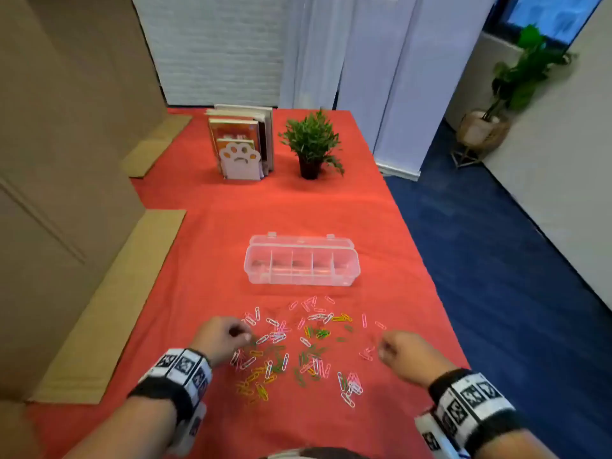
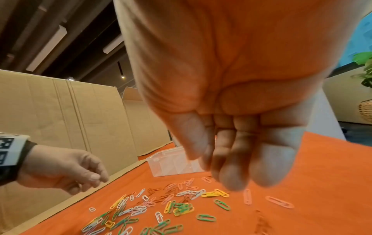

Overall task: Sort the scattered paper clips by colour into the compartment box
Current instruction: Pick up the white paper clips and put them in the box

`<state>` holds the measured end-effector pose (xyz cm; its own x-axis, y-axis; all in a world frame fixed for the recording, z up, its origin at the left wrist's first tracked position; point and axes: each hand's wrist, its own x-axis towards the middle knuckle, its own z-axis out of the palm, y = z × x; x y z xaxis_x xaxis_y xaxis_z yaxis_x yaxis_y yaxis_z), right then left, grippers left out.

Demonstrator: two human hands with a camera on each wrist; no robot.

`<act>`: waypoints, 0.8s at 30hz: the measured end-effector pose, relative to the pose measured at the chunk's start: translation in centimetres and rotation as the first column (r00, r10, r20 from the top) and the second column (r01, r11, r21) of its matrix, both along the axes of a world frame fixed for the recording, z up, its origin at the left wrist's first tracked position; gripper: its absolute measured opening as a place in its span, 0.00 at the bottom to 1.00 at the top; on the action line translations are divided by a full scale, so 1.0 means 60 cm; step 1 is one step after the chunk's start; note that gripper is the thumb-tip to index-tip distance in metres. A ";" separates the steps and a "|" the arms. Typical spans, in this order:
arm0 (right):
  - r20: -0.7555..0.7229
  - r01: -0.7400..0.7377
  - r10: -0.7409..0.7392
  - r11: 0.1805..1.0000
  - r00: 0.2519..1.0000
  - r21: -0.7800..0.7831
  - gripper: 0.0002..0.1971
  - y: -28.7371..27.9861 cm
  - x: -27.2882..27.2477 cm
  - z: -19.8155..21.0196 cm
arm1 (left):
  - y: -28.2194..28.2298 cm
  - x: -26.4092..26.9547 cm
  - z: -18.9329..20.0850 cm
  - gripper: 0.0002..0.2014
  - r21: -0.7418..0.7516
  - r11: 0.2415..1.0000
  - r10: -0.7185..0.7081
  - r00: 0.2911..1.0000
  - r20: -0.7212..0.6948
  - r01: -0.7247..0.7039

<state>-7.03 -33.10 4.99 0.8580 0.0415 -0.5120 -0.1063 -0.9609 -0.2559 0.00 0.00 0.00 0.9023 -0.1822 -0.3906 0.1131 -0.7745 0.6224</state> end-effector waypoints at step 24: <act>0.218 -0.280 0.301 0.952 0.928 -0.123 0.13 0.192 0.111 -0.169 | -0.089 0.015 -0.108 0.12 0.311 0.941 -0.206 0.956 0.210 0.135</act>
<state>-0.39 -21.56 -5.16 0.9101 0.2705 -0.3139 0.2329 -0.9605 -0.1524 0.91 -5.32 -6.46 0.9401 -0.2528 -0.2288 -0.1595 -0.9191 0.3602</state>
